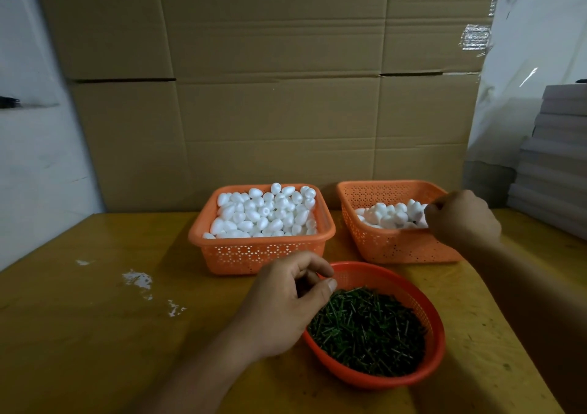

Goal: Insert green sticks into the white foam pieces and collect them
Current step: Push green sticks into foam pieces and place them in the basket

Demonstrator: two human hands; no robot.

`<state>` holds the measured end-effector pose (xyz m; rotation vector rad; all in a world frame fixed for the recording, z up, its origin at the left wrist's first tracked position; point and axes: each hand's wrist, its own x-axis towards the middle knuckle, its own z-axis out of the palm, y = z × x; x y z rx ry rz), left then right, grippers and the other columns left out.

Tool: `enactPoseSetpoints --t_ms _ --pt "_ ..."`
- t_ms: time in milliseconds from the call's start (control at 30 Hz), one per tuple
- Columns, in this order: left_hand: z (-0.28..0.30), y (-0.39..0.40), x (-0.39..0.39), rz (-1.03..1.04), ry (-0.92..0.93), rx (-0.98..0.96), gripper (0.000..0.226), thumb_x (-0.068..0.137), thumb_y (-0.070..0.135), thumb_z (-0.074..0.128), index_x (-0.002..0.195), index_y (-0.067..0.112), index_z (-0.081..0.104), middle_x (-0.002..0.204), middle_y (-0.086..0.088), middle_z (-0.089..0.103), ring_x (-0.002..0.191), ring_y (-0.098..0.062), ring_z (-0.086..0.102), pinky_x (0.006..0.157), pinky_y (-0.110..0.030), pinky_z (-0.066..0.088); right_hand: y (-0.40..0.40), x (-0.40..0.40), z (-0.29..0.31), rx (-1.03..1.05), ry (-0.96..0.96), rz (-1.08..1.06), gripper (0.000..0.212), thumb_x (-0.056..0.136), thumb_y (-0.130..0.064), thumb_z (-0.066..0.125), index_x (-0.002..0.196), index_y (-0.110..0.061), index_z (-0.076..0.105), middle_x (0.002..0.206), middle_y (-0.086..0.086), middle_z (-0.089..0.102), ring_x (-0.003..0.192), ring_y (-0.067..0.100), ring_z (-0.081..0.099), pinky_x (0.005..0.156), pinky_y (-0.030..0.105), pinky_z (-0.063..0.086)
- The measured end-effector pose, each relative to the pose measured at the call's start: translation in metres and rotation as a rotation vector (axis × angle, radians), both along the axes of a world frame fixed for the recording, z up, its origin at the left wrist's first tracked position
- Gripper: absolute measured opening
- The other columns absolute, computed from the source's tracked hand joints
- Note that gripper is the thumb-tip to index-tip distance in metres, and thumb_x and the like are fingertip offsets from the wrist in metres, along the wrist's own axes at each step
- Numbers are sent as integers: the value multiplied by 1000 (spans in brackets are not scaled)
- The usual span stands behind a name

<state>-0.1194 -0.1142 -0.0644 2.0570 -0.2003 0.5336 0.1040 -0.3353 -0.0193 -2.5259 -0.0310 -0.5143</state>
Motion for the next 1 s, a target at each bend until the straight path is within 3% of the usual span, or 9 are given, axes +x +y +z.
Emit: enactPoseSetpoints --t_ms 133,267,367,400,533,633,733,900,1000 --pt "-2 0 1 3 -26 32 5 89 36 66 86 32 65 77 11 66 70 -13 63 64 -31 53 3 -25 -3 121 -101 105 29 94 -18 55 71 -12 71 62 9 65 49 24 52 54 32 40" --pt "-2 1 2 53 -49 43 39 93 33 68 63 20 47 55 11 44 52 -6 42 51 -27 38 11 -68 -9 281 -128 327 26 97 -15 57 113 -22 75 86 0 75 46 13 59 45 30 45" --pt "2 5 3 99 -49 39 49 97 28 65 57 15 40 51 9 37 49 -6 36 50 -28 34 18 -97 -20 351 -142 482 24 97 -14 60 113 -21 75 70 -7 70 50 3 61 47 20 45" --pt "5 8 3 120 -51 35 47 97 29 64 59 12 42 52 8 38 50 -6 37 50 -27 35 20 -105 -24 348 -131 521 23 96 -15 61 113 -23 75 64 -7 69 50 1 61 46 15 42" --pt "25 34 14 285 -92 78 31 95 24 67 68 14 54 57 8 56 51 -4 51 50 -17 41 24 -122 -34 262 -90 628 23 95 -18 64 114 -26 74 67 -16 70 48 8 60 43 22 46" --pt "41 65 36 438 -86 192 25 94 21 67 71 15 59 67 2 67 64 -14 63 60 -29 48 25 -125 -35 223 -104 649 24 95 -19 66 116 -27 73 63 -14 68 53 5 63 46 22 48" --pt "55 95 66 514 77 356 20 91 19 64 71 20 61 73 6 69 69 -16 64 61 -29 45 24 -127 -33 193 -107 653 28 95 -21 65 121 -29 71 70 -18 66 62 -1 65 50 15 43" --pt "70 116 105 442 512 686 10 90 11 63 94 17 71 88 6 62 77 -16 65 62 -28 52 22 -131 -30 215 -161 667 28 93 -21 65 120 -29 71 66 -6 69 53 8 63 51 26 50" --pt "69 111 114 412 662 842 23 91 27 68 111 16 71 105 4 62 94 -21 69 85 -37 59 22 -133 -29 217 -171 683 29 92 -21 65 120 -29 71 69 -14 69 60 6 66 57 29 55"
